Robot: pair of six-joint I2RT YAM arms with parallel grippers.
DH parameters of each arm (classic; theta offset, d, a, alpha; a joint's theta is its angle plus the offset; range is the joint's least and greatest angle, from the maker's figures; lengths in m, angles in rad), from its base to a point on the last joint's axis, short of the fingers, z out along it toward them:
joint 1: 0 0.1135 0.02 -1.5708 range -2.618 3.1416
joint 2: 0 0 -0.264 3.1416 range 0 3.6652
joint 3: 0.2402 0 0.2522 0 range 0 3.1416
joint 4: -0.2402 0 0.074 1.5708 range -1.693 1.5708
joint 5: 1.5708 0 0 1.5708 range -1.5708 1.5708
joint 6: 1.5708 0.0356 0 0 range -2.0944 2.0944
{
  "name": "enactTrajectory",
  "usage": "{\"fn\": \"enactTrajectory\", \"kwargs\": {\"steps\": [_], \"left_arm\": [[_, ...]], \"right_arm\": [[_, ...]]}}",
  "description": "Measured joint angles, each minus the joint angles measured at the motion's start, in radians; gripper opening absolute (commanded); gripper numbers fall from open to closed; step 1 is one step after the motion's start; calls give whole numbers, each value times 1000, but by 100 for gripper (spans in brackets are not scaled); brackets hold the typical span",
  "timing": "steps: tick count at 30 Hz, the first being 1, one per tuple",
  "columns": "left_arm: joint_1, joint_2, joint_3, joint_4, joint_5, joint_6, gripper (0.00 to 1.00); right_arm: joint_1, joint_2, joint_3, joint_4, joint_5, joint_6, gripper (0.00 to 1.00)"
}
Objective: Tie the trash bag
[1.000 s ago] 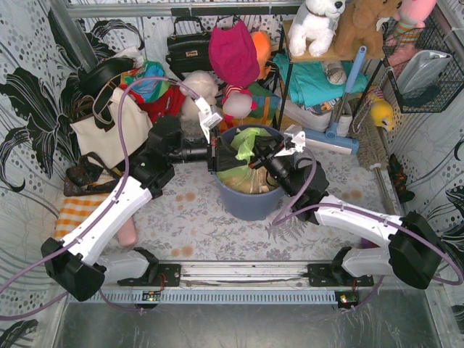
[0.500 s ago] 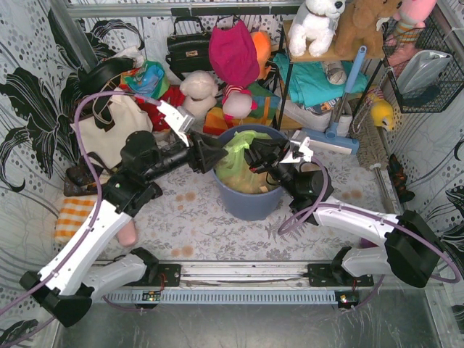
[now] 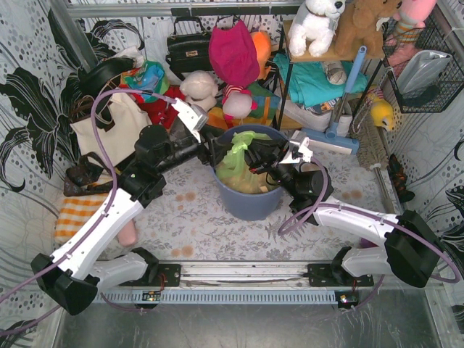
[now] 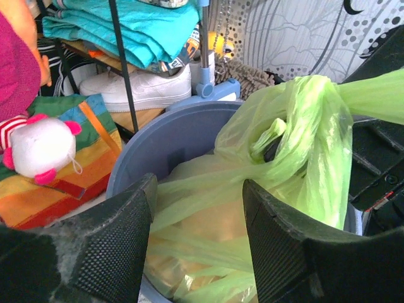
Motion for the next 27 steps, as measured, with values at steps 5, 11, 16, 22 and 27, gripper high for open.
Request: {"fn": "enactTrajectory", "kwargs": {"steps": [5, 11, 16, 22, 27], "left_arm": [[0, 32, 0, 41, 87, 22, 22], [0, 39, 0, 43, 209, 36, 3], [0, 34, -2, 39, 324, 26, 0], [0, 32, -12, 21, 440, -1, 0], [0, 32, -26, 21, 496, -15, 0]], "right_arm": [[0, 0, 0, -1, -8, 0, 0], [0, 0, 0, -6, -6, -11, 0], [0, 12, 2, -6, 18, -38, 0], [-2, 57, 23, -3, 30, -64, 0], [-2, 81, 47, 0, 14, -64, 0]]}}
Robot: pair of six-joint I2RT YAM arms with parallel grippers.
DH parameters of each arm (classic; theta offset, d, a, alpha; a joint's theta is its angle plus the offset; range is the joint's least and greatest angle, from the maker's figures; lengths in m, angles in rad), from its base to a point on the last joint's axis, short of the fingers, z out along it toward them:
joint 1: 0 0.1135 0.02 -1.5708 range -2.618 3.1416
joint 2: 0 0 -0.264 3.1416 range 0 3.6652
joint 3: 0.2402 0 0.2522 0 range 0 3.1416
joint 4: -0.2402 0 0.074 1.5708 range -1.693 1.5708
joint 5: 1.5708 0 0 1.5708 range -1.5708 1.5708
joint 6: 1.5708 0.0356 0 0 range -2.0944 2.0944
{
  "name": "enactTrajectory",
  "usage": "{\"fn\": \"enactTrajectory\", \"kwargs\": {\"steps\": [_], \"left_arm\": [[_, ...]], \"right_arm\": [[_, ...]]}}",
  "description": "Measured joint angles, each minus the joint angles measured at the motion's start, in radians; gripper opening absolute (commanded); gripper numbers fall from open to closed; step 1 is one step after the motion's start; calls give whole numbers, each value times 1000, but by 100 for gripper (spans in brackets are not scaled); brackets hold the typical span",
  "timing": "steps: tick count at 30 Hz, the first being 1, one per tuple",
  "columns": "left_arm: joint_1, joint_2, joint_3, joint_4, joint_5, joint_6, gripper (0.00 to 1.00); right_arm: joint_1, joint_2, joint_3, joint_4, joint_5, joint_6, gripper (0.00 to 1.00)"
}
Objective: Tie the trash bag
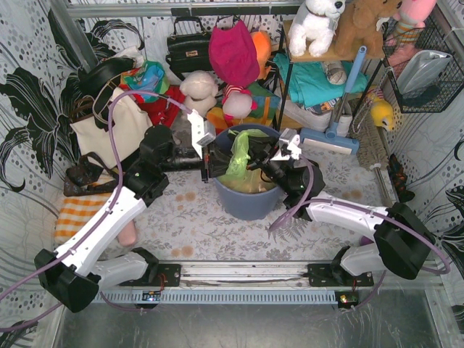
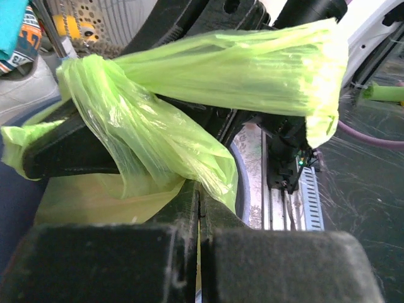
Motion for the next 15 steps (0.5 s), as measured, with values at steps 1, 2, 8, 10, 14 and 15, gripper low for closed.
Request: {"fn": "enactTrajectory", "kwargs": {"steps": [1, 2, 8, 10, 14, 15], "left_arm": [[1, 0, -3, 0, 8, -4, 0], [1, 0, -7, 4, 14, -10, 0], [0, 26, -23, 2, 10, -23, 5], [0, 34, -23, -4, -9, -24, 12], [0, 24, -24, -21, -77, -27, 24], [0, 14, -25, -32, -104, -31, 29]], "right_arm": [[-1, 2, 0, 3, -3, 0, 0], [-2, 3, 0, 9, -8, 0, 0], [-11, 11, 0, 61, -73, 12, 0], [-11, 11, 0, 82, -105, 21, 0], [-12, 13, 0, 112, -160, 35, 0], [-12, 12, 0, 120, -169, 38, 0]]}}
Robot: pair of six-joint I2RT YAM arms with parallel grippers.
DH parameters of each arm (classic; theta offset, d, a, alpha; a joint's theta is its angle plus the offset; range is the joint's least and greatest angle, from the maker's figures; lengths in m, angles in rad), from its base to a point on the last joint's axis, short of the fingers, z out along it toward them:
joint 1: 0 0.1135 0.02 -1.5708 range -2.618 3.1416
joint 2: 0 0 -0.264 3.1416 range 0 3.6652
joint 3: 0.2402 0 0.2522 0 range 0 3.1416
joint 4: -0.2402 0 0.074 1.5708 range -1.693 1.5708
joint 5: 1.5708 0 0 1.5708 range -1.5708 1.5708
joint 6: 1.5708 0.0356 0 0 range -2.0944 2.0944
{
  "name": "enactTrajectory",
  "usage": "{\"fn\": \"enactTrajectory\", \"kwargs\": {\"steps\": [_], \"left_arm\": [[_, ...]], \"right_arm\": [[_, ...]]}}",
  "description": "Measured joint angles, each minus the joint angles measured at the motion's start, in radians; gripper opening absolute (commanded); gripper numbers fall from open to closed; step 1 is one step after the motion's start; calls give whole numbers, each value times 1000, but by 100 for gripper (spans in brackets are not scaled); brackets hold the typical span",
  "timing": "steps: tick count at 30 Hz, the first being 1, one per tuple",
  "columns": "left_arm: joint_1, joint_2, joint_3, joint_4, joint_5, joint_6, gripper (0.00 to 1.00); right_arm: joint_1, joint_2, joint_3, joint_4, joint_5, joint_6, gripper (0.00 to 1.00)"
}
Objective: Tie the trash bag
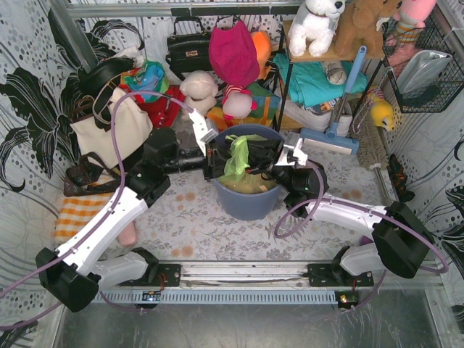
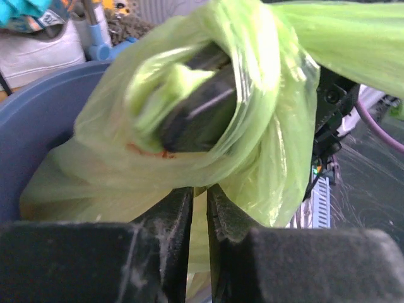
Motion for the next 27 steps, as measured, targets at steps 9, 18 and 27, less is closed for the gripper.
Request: {"fn": "enactTrajectory", "kwargs": {"steps": [9, 18, 27], "left_arm": [[0, -135, 16, -69, -241, -34, 45], [0, -187, 72, -83, -427, -155, 60], [0, -146, 178, -64, -517, -365, 65]], "right_arm": [[-6, 0, 0, 50, -62, 0, 0], [-6, 14, 0, 70, -81, 0, 0], [-6, 15, 0, 69, -80, -1, 0]]}}
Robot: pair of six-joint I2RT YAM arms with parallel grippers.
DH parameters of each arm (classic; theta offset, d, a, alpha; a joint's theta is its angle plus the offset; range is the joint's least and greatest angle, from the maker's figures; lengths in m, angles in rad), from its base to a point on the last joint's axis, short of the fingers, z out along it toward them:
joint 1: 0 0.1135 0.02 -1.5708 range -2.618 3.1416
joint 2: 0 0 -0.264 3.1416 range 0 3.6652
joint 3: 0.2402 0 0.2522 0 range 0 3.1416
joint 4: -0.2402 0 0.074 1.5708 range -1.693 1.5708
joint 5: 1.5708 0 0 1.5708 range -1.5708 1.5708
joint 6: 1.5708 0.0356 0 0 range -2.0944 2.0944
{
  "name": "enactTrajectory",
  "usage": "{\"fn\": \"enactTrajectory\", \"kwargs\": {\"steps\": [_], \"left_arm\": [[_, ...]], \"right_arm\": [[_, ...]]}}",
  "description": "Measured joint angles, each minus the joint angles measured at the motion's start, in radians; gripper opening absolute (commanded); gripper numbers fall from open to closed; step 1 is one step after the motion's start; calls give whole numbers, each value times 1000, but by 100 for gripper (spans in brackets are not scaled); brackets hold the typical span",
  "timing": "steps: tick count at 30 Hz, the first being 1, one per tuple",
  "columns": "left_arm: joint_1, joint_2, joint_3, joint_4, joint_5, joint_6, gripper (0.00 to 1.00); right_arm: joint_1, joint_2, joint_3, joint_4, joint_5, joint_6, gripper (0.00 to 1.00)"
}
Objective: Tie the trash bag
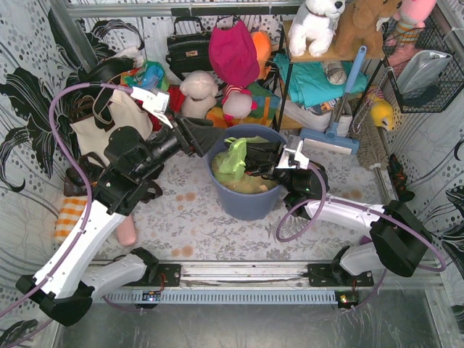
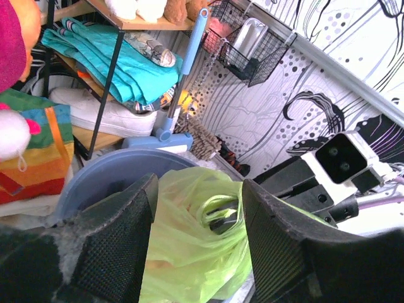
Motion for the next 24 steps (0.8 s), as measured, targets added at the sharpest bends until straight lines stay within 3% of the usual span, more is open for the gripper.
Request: {"fn": "enactTrajectory", "kwargs": {"steps": [18, 24], "left_arm": [[0, 55, 5, -23, 101, -73, 62], [0, 64, 3, -40, 109, -74, 52]], "right_arm": [[0, 0, 0, -4, 27, -3, 0], [0, 0, 0, -4, 30, -3, 0]]}}
